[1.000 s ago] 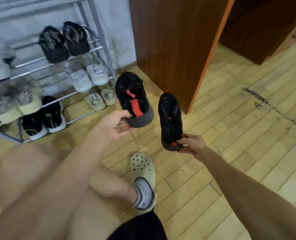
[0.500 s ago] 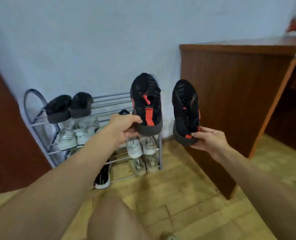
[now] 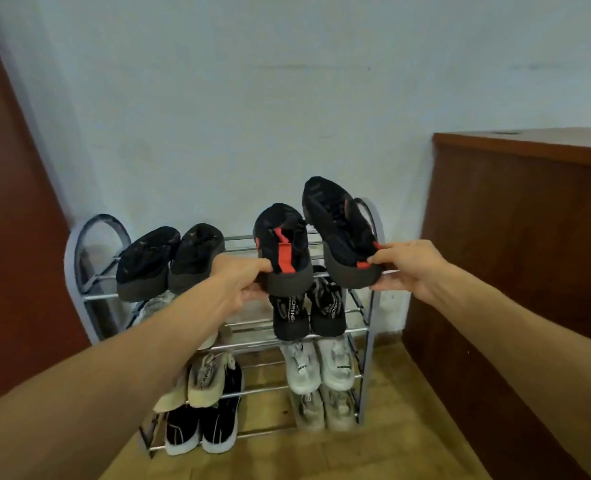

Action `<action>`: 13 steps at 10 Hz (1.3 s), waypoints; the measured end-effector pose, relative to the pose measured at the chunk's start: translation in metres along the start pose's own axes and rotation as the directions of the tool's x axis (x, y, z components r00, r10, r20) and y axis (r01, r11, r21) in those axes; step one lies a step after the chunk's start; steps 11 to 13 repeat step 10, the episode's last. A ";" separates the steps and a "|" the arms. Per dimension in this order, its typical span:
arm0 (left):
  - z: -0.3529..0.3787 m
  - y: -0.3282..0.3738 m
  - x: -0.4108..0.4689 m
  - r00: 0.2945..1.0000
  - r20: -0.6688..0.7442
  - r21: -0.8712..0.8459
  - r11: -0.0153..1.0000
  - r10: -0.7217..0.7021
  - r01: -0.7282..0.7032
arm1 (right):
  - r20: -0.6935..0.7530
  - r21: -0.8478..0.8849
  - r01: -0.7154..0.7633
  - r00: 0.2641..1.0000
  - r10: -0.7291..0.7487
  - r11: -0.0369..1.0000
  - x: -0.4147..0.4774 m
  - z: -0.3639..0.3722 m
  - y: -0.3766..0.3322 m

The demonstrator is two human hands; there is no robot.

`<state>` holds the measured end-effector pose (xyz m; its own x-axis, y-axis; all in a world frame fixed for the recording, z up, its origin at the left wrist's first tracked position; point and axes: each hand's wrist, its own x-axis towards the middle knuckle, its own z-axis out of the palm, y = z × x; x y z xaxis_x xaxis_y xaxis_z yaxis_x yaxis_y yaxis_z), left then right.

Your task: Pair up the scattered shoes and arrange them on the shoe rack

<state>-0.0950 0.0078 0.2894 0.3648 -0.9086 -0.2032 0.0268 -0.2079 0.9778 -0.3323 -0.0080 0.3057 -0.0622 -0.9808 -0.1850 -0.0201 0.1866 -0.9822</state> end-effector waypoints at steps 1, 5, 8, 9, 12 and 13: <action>0.007 0.002 0.030 1.000 0.000 0.023 1.000 0.004 -0.004 | 0.021 0.012 -0.043 0.999 0.043 0.999 0.028 0.015 0.004; 0.035 -0.009 0.081 0.998 0.047 0.195 0.979 0.045 -0.054 | -0.053 -0.092 -0.015 0.999 0.010 0.996 0.092 0.032 0.023; 0.002 0.007 0.045 0.962 0.267 0.415 0.893 0.063 -0.174 | -0.050 -0.579 0.135 0.979 -0.200 0.804 0.055 0.032 0.027; -0.016 0.022 0.014 0.933 0.335 0.478 0.830 0.130 -0.287 | -0.020 -0.666 0.165 0.971 -0.239 0.727 0.029 0.031 0.021; -0.037 0.032 -0.023 0.913 0.346 0.518 0.767 0.217 -0.378 | 0.124 -0.655 0.243 0.968 -0.216 0.715 -0.008 0.037 0.009; -0.037 0.032 -0.023 0.913 0.346 0.518 0.767 0.217 -0.378 | 0.124 -0.655 0.243 0.968 -0.216 0.715 -0.008 0.037 0.009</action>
